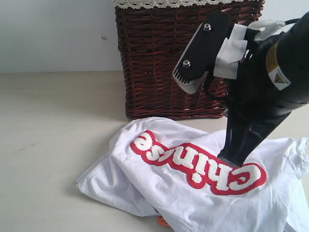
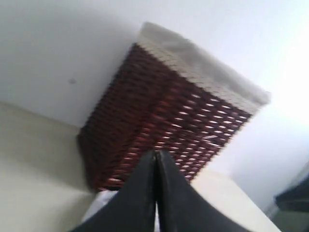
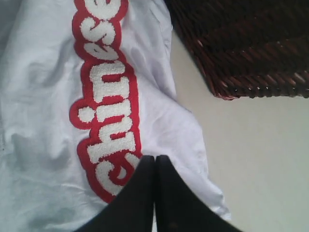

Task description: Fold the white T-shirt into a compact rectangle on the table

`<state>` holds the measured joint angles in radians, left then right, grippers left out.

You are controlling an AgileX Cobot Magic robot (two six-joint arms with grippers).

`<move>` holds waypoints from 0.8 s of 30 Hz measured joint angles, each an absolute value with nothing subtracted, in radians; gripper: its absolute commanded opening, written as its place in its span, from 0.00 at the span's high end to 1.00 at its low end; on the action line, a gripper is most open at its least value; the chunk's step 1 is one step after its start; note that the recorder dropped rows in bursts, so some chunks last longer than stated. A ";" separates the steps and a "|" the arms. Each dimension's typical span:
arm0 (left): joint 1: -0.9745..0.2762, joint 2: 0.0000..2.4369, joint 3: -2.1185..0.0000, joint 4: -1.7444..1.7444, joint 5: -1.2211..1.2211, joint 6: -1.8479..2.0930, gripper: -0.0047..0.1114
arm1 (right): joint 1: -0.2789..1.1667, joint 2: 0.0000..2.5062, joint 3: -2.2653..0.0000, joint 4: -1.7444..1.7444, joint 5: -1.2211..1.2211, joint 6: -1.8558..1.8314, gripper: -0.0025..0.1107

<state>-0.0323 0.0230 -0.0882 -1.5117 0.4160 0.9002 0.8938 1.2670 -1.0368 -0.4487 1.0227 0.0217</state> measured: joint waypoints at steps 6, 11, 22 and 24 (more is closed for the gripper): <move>-0.032 0.373 -0.154 -1.698 0.999 1.449 0.96 | 0.894 1.119 -1.037 -0.442 1.023 0.046 0.98; -0.032 0.612 -0.152 -1.712 1.007 1.720 0.96 | 0.894 1.039 -1.037 -0.437 1.025 0.046 0.98; -0.153 1.009 -0.373 -1.727 0.812 1.979 0.96 | 0.894 0.984 -1.037 -0.432 1.013 0.069 0.98; -0.299 1.088 -0.476 -1.727 0.476 1.921 0.96 | 0.894 0.984 -1.037 -0.429 0.999 0.073 0.98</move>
